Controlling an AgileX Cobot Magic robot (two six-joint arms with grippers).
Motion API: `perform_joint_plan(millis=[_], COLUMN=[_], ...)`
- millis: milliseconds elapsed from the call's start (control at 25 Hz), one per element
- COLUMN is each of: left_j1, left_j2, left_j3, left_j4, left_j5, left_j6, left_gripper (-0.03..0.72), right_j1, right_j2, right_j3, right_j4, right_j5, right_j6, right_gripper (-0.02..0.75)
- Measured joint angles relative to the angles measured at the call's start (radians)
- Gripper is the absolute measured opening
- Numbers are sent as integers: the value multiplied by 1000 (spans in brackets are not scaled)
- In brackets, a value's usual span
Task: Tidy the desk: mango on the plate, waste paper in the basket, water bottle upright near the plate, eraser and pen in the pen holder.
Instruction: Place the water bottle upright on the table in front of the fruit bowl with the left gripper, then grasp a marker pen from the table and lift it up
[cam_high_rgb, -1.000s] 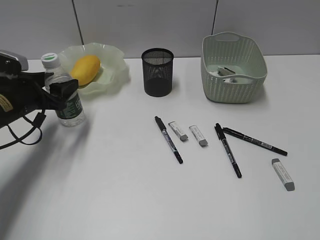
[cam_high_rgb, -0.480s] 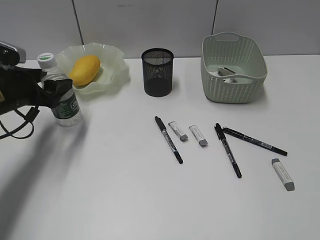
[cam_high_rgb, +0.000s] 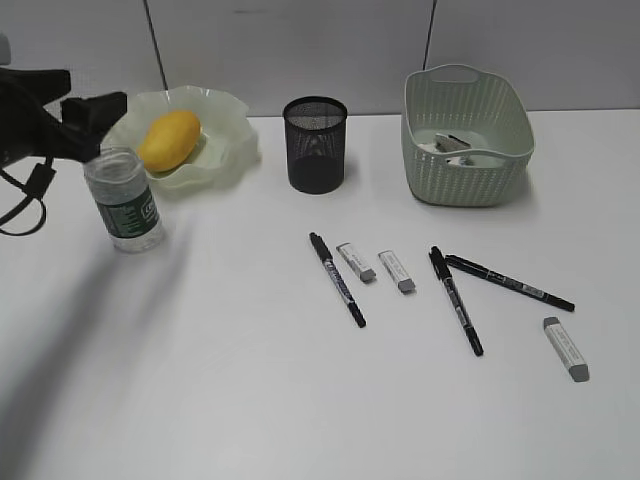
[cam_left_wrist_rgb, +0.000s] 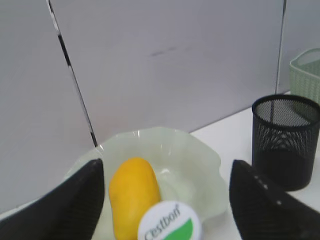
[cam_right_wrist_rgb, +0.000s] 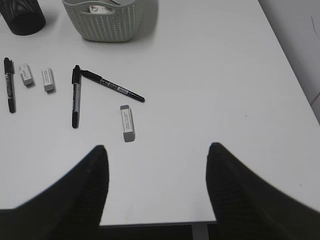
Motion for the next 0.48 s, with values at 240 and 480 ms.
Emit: perform_joint_plan(millis=[240, 480], left_j1=[0, 0], left_j2=[-154, -322], left_j3=[-20, -119], left_j4=[18, 57], left_j5=[186, 704], left_j6=[-140, -198], left_gripper=[591, 591], right_j1=[0, 0], right_j2=[0, 0], right_j3=[0, 0], right_j4=[0, 0], right_j5=[0, 0], right_j6=[0, -5], right_gripper=[489, 489])
